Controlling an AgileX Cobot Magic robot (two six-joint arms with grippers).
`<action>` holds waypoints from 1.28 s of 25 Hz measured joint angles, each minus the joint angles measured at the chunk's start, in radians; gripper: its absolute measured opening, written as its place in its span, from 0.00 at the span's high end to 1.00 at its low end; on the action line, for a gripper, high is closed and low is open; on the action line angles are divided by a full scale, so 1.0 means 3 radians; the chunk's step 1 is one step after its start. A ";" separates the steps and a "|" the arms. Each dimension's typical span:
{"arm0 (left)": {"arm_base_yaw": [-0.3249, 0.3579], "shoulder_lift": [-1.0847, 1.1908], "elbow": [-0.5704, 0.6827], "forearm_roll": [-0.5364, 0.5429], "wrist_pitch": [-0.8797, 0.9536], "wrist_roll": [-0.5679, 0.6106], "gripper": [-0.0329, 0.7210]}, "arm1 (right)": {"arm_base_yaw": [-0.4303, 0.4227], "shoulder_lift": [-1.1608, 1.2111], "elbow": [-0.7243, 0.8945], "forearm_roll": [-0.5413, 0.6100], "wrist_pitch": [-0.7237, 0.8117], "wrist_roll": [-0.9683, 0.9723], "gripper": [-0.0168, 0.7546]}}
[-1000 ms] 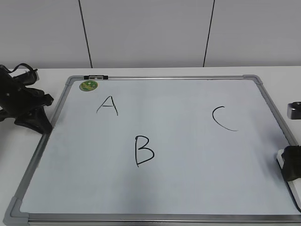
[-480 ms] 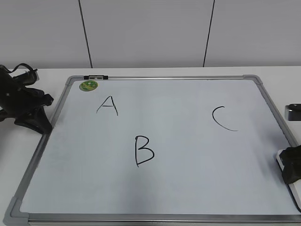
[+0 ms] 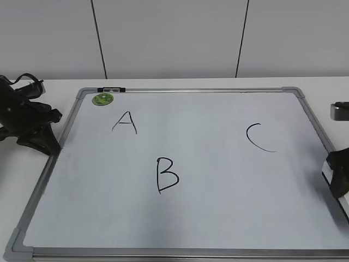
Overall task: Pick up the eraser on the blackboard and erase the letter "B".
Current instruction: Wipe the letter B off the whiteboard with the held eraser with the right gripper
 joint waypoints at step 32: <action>0.0000 0.0000 0.0000 -0.0007 0.0002 0.0000 0.91 | 0.1871 0.1188 -0.2226 0.0114 0.0875 -0.0058 0.29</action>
